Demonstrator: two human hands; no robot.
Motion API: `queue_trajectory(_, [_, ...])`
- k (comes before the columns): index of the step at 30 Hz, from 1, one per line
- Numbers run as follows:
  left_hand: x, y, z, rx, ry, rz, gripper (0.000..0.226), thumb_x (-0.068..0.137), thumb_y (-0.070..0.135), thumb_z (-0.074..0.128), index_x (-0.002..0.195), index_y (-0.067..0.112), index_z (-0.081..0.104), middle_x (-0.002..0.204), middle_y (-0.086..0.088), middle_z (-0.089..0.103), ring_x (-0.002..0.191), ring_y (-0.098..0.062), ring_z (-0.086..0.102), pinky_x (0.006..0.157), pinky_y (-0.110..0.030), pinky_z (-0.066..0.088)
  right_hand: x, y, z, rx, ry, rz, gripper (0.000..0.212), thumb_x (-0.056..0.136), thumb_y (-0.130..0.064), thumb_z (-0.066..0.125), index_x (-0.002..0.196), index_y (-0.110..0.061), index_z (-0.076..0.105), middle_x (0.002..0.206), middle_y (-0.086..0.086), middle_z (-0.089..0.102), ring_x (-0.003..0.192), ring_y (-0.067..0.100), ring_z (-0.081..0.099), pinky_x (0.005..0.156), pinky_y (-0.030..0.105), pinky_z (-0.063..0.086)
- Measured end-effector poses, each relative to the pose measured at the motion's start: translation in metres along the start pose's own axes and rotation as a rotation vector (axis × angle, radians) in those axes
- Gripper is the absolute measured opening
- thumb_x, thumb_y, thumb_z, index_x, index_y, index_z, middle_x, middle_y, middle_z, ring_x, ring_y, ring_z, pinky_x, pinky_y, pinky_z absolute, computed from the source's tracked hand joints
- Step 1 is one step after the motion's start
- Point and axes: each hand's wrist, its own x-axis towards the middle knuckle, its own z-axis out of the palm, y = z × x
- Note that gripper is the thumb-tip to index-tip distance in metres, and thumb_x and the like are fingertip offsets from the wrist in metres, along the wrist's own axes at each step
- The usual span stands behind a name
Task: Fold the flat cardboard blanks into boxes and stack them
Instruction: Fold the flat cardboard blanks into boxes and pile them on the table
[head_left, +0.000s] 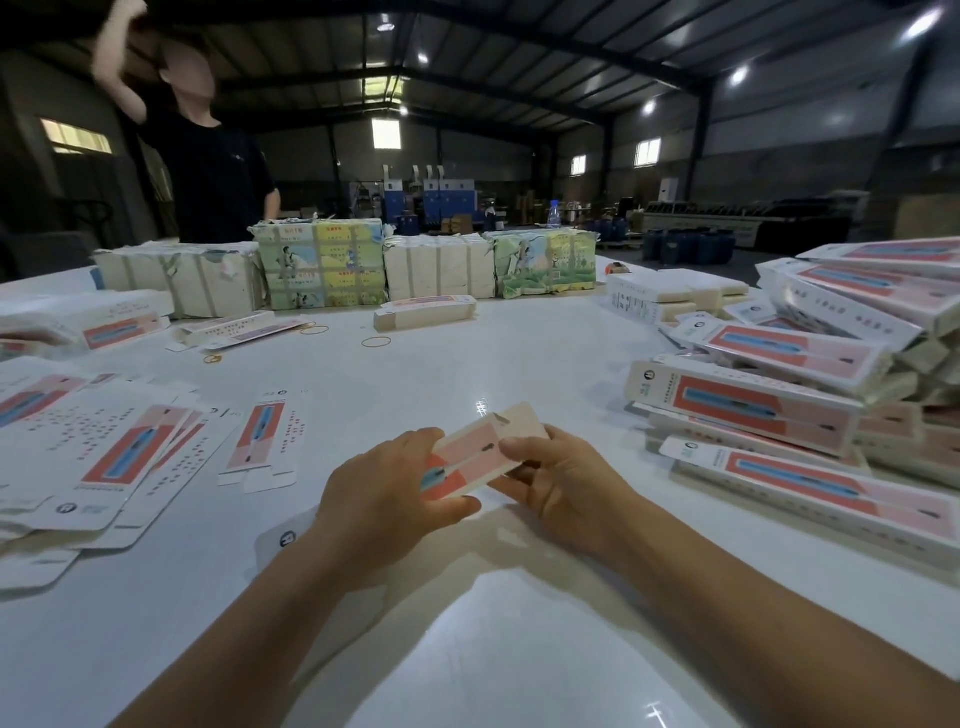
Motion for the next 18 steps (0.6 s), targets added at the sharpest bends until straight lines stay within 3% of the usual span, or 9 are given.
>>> queue_trajectory(2, [0.0,0.0,-0.001,-0.006,-0.006,0.003,0.059,0.079,0.061,0.061,0.125,0.03,0.042,0.117,0.009,0.056,0.09,-0.012,0.06,0.077,-0.027,0.055,-0.001,0.004,-0.001,-0.174,0.016,-0.139,0.017,0.087,0.006,0.056,0.098,-0.004,0.063,0.089,0.013,0.073,0.084,0.027,0.071,0.072,0.03,0.058])
queue_trajectory(5, [0.002,0.001,0.0,-0.001,0.01,0.0,0.058,0.079,0.061,0.06,0.124,0.03,0.042,0.115,0.009,0.056,0.089,-0.011,0.059,0.077,-0.026,0.054,-0.006,0.012,-0.003,-0.685,0.054,-0.498,0.017,0.095,-0.011,0.053,0.089,-0.018,0.067,0.083,0.002,0.071,0.084,0.023,0.069,0.076,0.027,0.057])
queue_trajectory(7, [0.003,0.002,0.002,0.057,0.03,-0.007,0.058,0.079,0.062,0.059,0.123,0.029,0.042,0.115,0.009,0.056,0.091,-0.012,0.058,0.081,-0.03,0.053,-0.008,0.019,-0.001,-1.112,0.093,-0.702,0.02,0.099,-0.016,0.045,0.102,-0.019,0.065,0.085,-0.002,0.067,0.078,0.019,0.062,0.071,0.011,0.047])
queue_trajectory(9, [0.004,0.001,0.004,0.108,0.062,-0.005,0.058,0.08,0.063,0.058,0.123,0.028,0.042,0.115,0.008,0.056,0.093,-0.014,0.058,0.083,-0.033,0.052,-0.007,0.025,0.001,-1.346,0.113,-0.784,0.03,0.101,-0.018,0.039,0.127,-0.014,0.054,0.096,-0.002,0.061,0.078,0.012,0.052,0.066,0.005,0.035])
queue_trajectory(12, [0.005,-0.002,0.005,0.154,0.111,0.012,0.058,0.081,0.063,0.056,0.124,0.027,0.041,0.114,0.008,0.057,0.093,-0.013,0.056,0.081,-0.03,0.052,-0.01,0.031,0.005,-1.272,0.087,-0.76,0.034,0.102,-0.025,0.037,0.134,-0.018,0.048,0.102,-0.003,0.061,0.079,0.008,0.053,0.071,0.007,0.039])
queue_trajectory(14, [0.005,-0.003,0.005,0.175,0.133,0.013,0.06,0.081,0.063,0.055,0.126,0.026,0.04,0.114,0.008,0.056,0.093,-0.013,0.056,0.08,-0.029,0.051,-0.012,0.027,0.008,-1.0,0.067,-0.634,0.03,0.103,-0.028,0.038,0.118,-0.019,0.062,0.096,0.003,0.068,0.085,0.016,0.063,0.08,0.021,0.052])
queue_trajectory(16, [0.005,-0.004,0.005,0.184,0.164,0.023,0.062,0.081,0.063,0.055,0.128,0.026,0.039,0.114,0.007,0.056,0.093,-0.013,0.055,0.079,-0.028,0.051,-0.011,0.02,0.009,-0.707,0.032,-0.484,0.029,0.101,-0.025,0.043,0.1,-0.024,0.072,0.094,0.004,0.072,0.095,0.026,0.065,0.087,0.037,0.056])
queue_trajectory(18, [0.005,-0.003,0.004,0.206,0.196,0.048,0.065,0.081,0.064,0.054,0.13,0.025,0.038,0.115,0.006,0.056,0.095,-0.013,0.055,0.078,-0.027,0.05,-0.011,0.014,0.01,-0.558,-0.006,-0.426,0.031,0.098,-0.012,0.049,0.094,-0.032,0.072,0.095,-0.003,0.074,0.095,0.021,0.068,0.087,0.032,0.055])
